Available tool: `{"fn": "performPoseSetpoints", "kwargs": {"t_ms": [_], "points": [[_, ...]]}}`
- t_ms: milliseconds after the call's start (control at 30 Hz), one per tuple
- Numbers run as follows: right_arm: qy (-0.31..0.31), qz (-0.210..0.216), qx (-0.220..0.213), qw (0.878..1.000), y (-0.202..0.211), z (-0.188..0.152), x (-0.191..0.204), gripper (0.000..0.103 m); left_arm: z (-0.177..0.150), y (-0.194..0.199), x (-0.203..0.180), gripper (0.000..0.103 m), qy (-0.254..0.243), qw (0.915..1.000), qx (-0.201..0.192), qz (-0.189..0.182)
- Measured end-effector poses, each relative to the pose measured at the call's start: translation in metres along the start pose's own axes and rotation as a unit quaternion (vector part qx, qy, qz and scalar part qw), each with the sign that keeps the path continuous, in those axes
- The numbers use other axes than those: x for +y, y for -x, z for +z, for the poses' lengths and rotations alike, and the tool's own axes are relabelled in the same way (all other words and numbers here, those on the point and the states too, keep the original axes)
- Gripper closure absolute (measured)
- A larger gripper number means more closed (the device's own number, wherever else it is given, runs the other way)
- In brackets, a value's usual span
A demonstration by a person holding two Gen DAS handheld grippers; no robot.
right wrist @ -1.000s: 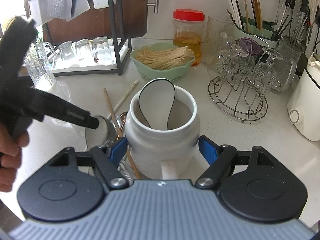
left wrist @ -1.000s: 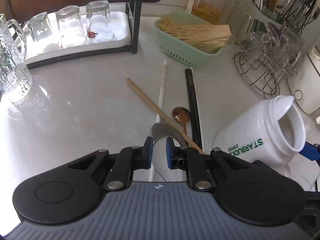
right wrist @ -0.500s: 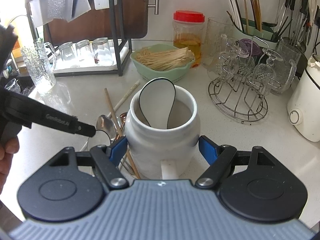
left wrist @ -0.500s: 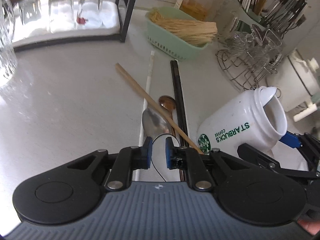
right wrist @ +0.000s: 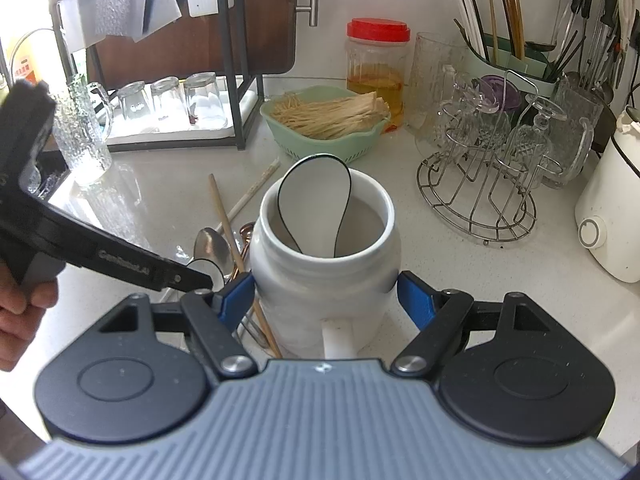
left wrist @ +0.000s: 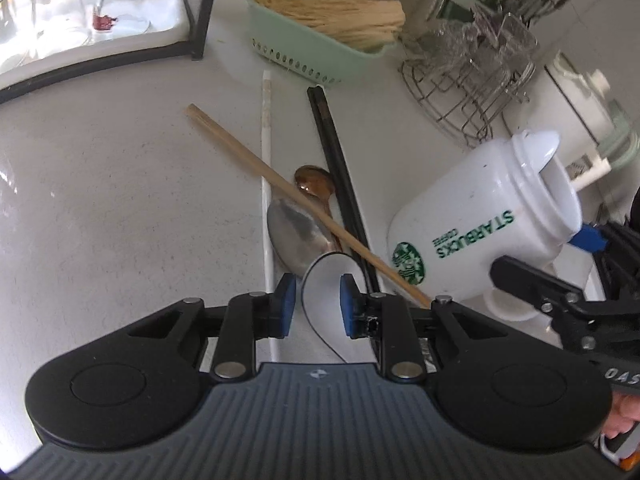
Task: Organize utensils
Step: 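Close the left gripper on the second white spoon and lift, then carry the second spoon with the left gripper into the jar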
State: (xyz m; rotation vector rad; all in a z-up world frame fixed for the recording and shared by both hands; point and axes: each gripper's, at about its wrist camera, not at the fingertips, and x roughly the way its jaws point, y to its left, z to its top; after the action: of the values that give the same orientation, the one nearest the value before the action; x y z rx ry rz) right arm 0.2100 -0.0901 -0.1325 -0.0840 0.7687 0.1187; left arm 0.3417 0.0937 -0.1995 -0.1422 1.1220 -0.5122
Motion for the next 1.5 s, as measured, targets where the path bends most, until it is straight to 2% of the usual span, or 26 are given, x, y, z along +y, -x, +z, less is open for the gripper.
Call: {"fn": "performPoseSetpoints", "kwargs": {"t_ms": [167,333,433,500,567,633,833,1033,1200,1500], "points": [[0.004,-0.001,0.003,1.000,-0.001,0.000,0.001,0.022,0.003,-0.005,0.000,0.077,-0.010,0.9999,0.001,-0.014],[0.004,-0.003,0.006,1.000,-0.002,0.001,0.001,0.022,0.005,-0.007,-0.005,0.077,-0.030,0.9994,0.010,-0.011],[0.006,-0.003,0.006,1.000,-0.002,0.001,0.001,0.022,0.005,-0.006,-0.005,0.081,-0.033,0.9994,0.013,-0.003],[0.006,-0.003,0.005,1.000,-0.002,0.001,0.001,0.022,0.005,-0.005,-0.005,0.090,-0.031,0.9994,0.013,0.006],[0.006,-0.004,0.005,1.000,-0.002,0.001,0.001,0.022,0.005,-0.001,-0.005,0.095,-0.030,0.9995,0.008,0.009],[0.007,-0.005,0.004,1.000,-0.002,0.000,0.002,0.022,0.005,0.003,-0.007,0.097,-0.032,0.9993,0.007,0.015],[0.012,-0.006,0.003,1.000,-0.001,0.000,0.002,0.022,0.003,0.022,-0.014,0.098,-0.024,0.9990,-0.011,0.036],[0.020,-0.002,0.003,1.000,-0.001,0.000,0.002,0.023,-0.005,0.052,-0.028,0.098,-0.016,0.9965,-0.046,0.067],[0.021,0.001,0.001,1.000,0.000,-0.001,0.002,0.023,-0.012,0.071,-0.037,0.098,-0.002,0.9947,-0.067,0.077],[0.025,0.005,-0.007,1.000,0.001,-0.003,0.000,0.024,-0.014,0.092,-0.053,0.098,-0.012,0.9901,-0.096,0.101]]}}
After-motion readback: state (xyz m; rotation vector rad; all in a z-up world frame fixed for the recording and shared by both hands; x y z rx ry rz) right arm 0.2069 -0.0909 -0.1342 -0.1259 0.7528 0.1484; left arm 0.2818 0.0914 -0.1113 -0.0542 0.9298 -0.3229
